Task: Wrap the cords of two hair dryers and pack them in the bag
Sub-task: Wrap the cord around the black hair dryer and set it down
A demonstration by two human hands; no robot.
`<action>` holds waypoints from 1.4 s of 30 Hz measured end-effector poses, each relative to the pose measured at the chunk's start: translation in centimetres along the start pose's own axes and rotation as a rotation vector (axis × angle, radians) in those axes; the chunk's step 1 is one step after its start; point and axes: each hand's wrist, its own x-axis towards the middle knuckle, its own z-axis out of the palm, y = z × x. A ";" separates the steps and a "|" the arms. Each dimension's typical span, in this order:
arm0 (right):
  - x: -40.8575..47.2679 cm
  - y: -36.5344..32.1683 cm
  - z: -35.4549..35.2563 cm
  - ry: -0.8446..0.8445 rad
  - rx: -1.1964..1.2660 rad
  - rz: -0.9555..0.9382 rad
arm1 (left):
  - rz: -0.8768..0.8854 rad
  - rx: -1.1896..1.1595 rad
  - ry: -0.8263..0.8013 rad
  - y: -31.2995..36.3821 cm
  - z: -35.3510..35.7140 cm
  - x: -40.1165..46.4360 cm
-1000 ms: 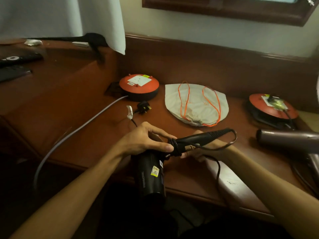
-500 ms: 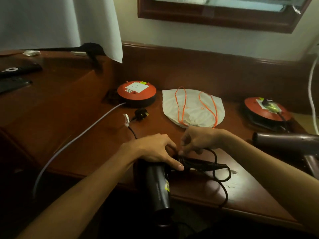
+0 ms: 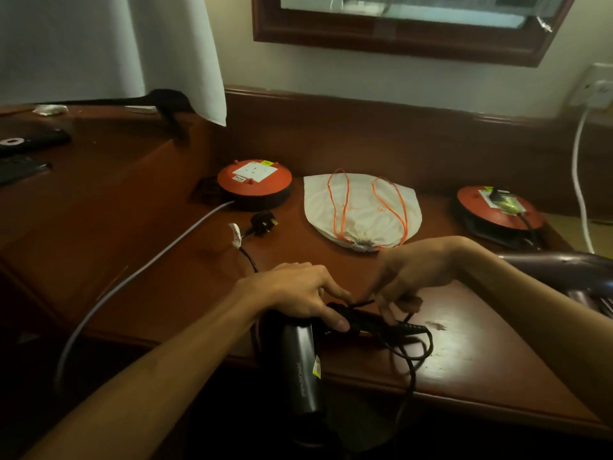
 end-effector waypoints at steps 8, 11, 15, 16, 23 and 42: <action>-0.2 0.5 0.3 0.149 -0.058 -0.048 | 0.009 -0.083 -0.125 2.0 -0.1 1.2; 0.7 0.4 1.6 0.269 0.063 -0.136 | -0.038 -0.111 -0.133 2.1 -0.1 1.7; 1.0 1.5 1.9 0.305 0.149 -0.141 | -0.003 -0.101 -0.054 1.0 0.3 1.2; 0.6 2.2 1.7 0.301 0.151 -0.132 | 0.013 -0.092 -0.042 0.5 0.5 0.9; 1.0 6.2 2.1 0.531 -0.048 -0.001 | -0.007 -0.041 0.021 -1.1 0.8 -0.9; 0.5 1.3 11.3 0.729 0.119 -0.364 | 0.007 -0.368 0.193 -4.6 -1.5 -0.9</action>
